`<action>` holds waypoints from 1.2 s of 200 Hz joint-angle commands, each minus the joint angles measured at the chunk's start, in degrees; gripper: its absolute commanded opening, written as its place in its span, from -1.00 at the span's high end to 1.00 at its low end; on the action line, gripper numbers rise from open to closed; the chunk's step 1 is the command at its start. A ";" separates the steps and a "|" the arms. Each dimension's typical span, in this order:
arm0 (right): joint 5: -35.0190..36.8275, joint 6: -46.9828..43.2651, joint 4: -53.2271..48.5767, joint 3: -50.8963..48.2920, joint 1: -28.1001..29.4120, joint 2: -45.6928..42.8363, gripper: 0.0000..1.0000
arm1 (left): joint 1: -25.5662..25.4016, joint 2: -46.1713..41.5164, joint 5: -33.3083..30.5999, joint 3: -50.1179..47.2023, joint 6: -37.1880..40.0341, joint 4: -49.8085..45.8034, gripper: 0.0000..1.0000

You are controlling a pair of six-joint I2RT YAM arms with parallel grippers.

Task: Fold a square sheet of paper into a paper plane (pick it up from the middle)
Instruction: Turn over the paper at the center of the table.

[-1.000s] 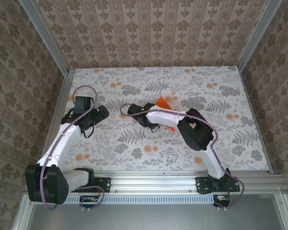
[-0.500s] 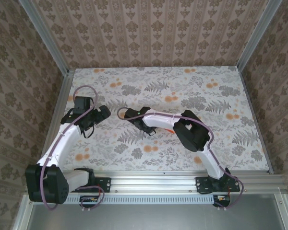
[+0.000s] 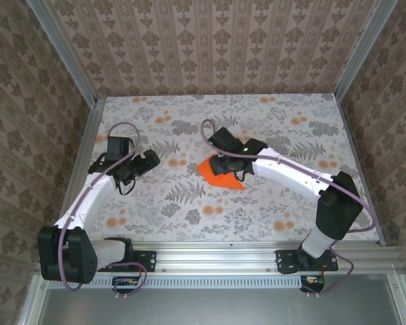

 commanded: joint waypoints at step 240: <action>-24.28 2.18 3.32 -7.41 -12.36 15.56 0.59 | -10.63 7.76 2.02 0.39 -2.72 5.65 -1.00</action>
